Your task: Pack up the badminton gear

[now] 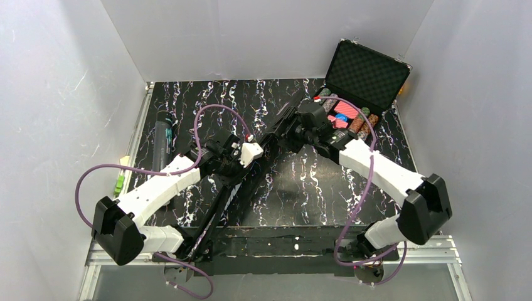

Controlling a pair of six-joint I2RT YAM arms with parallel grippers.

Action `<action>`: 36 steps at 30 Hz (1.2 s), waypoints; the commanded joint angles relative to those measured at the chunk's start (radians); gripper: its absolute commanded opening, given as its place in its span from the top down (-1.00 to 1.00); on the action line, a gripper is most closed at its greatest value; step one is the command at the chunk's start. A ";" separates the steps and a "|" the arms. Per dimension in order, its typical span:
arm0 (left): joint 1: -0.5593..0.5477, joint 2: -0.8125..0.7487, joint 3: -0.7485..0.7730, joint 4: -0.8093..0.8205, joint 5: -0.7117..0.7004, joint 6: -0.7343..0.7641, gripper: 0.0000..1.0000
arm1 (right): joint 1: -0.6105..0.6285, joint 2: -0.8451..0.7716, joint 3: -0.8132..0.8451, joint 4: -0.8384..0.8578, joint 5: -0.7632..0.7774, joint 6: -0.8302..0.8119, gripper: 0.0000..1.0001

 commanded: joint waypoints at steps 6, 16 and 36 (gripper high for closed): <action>-0.003 -0.046 0.056 0.007 0.000 0.021 1.00 | -0.033 0.057 0.034 0.100 0.157 0.007 -0.44; -0.003 -0.068 0.033 0.008 0.022 0.023 1.00 | -0.120 0.053 -0.002 0.158 0.134 0.030 -0.42; -0.003 -0.070 0.050 0.003 0.034 0.023 1.00 | -0.143 0.057 0.039 0.139 0.110 0.038 -0.38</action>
